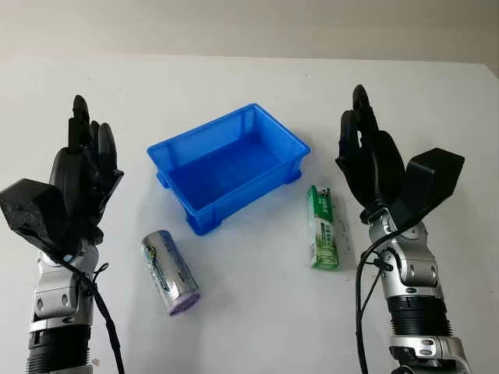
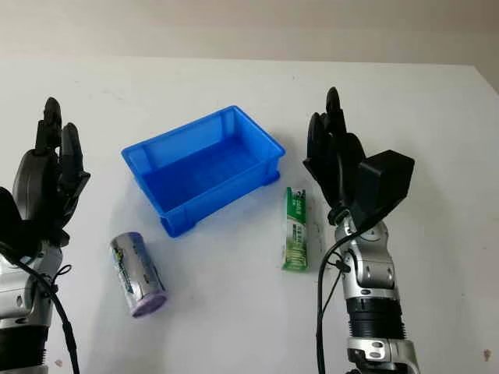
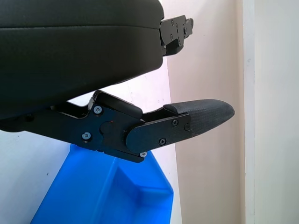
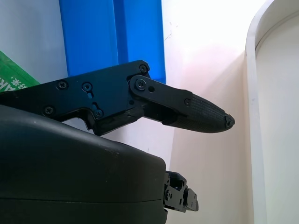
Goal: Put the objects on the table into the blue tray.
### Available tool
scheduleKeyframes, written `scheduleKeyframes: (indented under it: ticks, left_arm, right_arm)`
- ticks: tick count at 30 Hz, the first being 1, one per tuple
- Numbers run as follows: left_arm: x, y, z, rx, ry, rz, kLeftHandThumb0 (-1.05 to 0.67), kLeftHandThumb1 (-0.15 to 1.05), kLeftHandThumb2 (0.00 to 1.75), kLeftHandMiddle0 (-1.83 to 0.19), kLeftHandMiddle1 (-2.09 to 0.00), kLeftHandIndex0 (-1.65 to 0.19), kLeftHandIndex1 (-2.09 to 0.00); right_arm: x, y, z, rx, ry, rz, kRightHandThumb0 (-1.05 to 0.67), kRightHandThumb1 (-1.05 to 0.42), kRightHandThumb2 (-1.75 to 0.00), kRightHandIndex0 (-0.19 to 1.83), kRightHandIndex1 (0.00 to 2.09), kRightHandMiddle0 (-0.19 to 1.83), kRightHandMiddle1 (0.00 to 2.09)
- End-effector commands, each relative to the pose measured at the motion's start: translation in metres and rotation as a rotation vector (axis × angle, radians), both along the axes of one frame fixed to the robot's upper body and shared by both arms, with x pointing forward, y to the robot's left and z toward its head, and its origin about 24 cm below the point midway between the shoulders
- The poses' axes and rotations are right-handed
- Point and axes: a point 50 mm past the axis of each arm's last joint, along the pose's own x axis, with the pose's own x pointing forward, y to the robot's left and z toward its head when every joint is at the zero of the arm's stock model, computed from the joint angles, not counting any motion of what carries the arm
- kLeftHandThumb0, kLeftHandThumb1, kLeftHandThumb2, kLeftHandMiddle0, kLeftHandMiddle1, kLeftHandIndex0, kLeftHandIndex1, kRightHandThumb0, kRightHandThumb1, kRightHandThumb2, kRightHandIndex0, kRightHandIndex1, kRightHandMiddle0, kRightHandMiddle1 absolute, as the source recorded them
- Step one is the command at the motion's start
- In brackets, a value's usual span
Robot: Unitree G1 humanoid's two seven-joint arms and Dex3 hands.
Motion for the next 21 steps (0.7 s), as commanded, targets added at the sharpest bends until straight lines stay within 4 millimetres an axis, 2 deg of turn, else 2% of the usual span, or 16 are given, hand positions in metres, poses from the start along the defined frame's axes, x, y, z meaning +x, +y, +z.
scheduleKeyframes:
  ticks: [1, 11, 15, 18, 21]
  left_arm:
    - [-0.005, 0.003, 0.002, 0.01, -0.018, 0.012, -0.8, 1.05, 0.66, 0.17, -0.06, 0.18, -0.04]
    - [-0.006, 0.003, 0.002, 0.013, 0.008, -0.001, -0.8, 1.05, 0.65, 0.17, -0.05, 0.19, -0.04]
    - [-0.005, 0.002, 0.0, 0.015, 0.007, 0.002, -0.81, 1.05, 0.65, 0.18, -0.05, 0.19, -0.05]
    - [-0.006, 0.001, -0.001, 0.016, 0.008, 0.009, -0.8, 1.05, 0.66, 0.16, -0.06, 0.18, -0.05]
    - [-0.005, 0.001, -0.001, 0.019, 0.01, 0.005, -0.81, 1.05, 0.66, 0.16, -0.06, 0.18, -0.05]
  right_arm:
    - [-0.004, 0.001, 0.0, 0.01, -0.008, 0.003, -0.71, -1.05, -0.71, -0.19, 0.0, -0.19, 0.0]
    - [-0.001, 0.004, -0.003, 0.01, 0.021, 0.03, -0.71, -1.05, -0.72, -0.19, 0.0, -0.19, 0.0]
    - [-0.003, -0.001, 0.0, -0.01, -0.005, 0.046, -0.71, -1.05, -0.72, -0.19, 0.0, -0.19, 0.0]
    - [-0.005, -0.008, 0.008, -0.034, -0.074, 0.085, -0.74, -1.05, -0.69, -0.19, 0.0, -0.19, 0.0]
    - [-0.008, -0.019, 0.024, -0.129, -0.146, 0.107, -0.79, -1.05, -0.6, -0.19, 0.0, -0.19, 0.0]
